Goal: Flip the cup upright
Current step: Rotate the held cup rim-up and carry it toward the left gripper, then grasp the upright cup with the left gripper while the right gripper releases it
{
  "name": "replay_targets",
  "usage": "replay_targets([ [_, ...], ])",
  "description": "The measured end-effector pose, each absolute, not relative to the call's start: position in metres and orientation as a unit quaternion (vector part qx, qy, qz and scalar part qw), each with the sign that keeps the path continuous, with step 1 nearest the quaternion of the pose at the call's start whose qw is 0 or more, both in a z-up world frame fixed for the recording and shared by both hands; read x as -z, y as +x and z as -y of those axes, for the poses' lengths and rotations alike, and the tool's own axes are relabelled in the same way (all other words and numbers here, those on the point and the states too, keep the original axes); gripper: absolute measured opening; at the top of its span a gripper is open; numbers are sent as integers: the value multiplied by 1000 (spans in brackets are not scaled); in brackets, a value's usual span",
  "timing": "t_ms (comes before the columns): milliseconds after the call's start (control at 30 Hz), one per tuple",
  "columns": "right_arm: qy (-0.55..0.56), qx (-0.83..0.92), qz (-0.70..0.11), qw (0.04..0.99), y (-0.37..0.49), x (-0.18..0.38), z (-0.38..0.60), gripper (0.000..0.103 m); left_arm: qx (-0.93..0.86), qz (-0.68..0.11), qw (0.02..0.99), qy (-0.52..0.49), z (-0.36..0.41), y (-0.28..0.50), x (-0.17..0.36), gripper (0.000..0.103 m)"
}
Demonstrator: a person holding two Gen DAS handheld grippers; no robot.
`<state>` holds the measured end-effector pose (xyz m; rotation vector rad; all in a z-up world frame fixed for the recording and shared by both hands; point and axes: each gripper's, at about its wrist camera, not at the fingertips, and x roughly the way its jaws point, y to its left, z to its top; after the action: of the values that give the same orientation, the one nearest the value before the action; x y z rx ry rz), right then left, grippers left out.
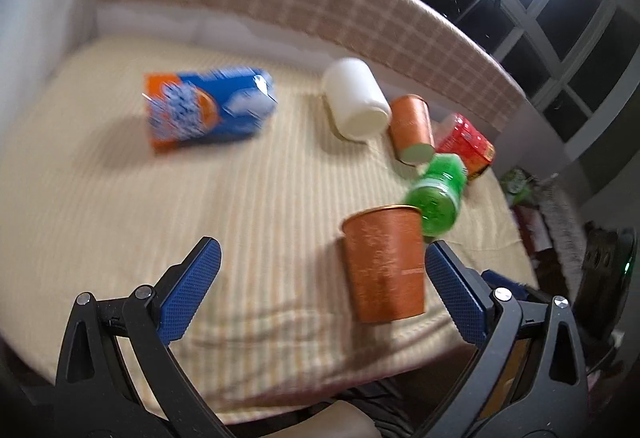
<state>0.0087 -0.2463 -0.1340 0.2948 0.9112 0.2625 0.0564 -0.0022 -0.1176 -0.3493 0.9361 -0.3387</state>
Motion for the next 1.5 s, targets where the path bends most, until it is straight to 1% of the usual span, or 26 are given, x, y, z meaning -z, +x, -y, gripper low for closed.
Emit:
replay_targets([
  [167, 162, -107, -437, 878, 1, 139, 264, 68, 201, -485, 828, -198, 19, 78, 131, 103],
  [333, 175, -96, -442, 875, -2, 145, 273, 68, 217, -505, 811, -198, 33, 95, 138, 103],
  [600, 187, -92, -444, 871, -3, 152, 278, 68, 223, -532, 793, -195, 50, 110, 153, 87],
  [867, 186, -88, -444, 872, -3, 153, 280, 68, 228, -541, 786, -194, 59, 115, 159, 86],
  [967, 188, -86, -446, 871, -3, 155, 281, 68, 229, -544, 784, -192, 60, 116, 161, 80],
  [1000, 188, -85, -447, 871, -4, 155, 282, 68, 229, -545, 783, -192, 60, 116, 161, 75],
  [1067, 190, -84, -447, 870, -4, 156, 283, 68, 231, -546, 782, -194, 59, 116, 161, 71],
  [1133, 192, -83, -447, 870, -4, 156, 283, 68, 232, -543, 784, -191, 60, 115, 160, 70],
  [1500, 183, -85, -444, 873, -3, 152, 277, 68, 219, -503, 823, -146, 62, 98, 141, 69],
])
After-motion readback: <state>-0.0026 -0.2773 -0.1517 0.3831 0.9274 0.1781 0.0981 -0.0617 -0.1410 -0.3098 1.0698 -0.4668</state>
